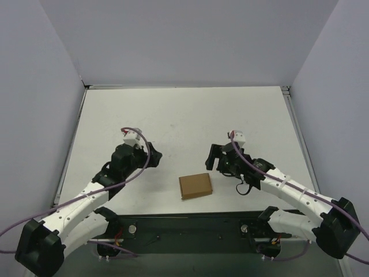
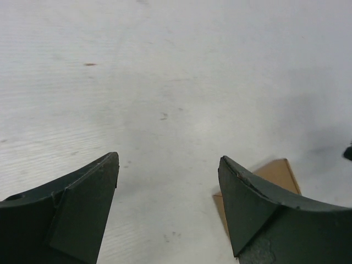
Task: Fold the paper box
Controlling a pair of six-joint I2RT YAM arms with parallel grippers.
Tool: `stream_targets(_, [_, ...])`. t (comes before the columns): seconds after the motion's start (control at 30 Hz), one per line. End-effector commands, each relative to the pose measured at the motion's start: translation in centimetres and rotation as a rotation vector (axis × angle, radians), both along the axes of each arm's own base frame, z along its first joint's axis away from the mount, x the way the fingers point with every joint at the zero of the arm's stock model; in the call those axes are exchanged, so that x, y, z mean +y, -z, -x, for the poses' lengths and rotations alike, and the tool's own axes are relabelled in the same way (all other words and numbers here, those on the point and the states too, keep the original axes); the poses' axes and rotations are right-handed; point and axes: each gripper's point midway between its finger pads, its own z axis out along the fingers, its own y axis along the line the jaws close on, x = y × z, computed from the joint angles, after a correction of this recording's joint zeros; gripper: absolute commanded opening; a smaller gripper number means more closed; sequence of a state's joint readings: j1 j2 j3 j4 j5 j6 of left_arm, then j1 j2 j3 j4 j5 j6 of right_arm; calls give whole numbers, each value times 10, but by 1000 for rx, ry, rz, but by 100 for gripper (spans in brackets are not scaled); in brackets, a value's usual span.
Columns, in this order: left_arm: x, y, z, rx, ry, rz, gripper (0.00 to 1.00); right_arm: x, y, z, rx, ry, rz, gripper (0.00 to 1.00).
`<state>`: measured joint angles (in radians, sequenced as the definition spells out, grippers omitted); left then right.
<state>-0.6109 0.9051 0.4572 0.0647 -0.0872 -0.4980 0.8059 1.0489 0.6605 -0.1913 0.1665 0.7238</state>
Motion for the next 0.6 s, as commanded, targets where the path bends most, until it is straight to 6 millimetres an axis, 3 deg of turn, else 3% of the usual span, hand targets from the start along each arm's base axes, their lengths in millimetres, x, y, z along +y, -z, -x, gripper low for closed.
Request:
stream_targets(0.0, [53, -15, -23, 85, -108, 52, 84, -22, -28, -66, -143, 35, -88, 85])
stream_targets(0.07, [75, -23, -32, 93, -168, 71, 85, -53, -31, -84, -180, 106, -52, 85])
stream_targets(0.13, [75, -41, -33, 61, -160, 82, 86, -67, -32, -87, -189, 93, -44, 86])
stream_targets(0.17, [77, -44, -33, 59, -170, 70, 86, -88, -36, -92, -200, 147, -51, 86])
stream_targets(0.23, [89, -45, -32, 84, -216, 9, 87, -103, -40, -90, -206, 165, -60, 86])
stream_targets(0.27, [93, -57, -36, 68, -233, -2, 87, -120, -46, -87, -226, 208, -56, 86])
stream_targets(0.4, [98, -53, -36, 96, -253, -40, 87, -150, -53, -78, -267, 274, -14, 88])
stream_targets(0.57, [96, -57, -37, 75, -238, -34, 87, -159, -63, -73, -306, 278, 17, 88])
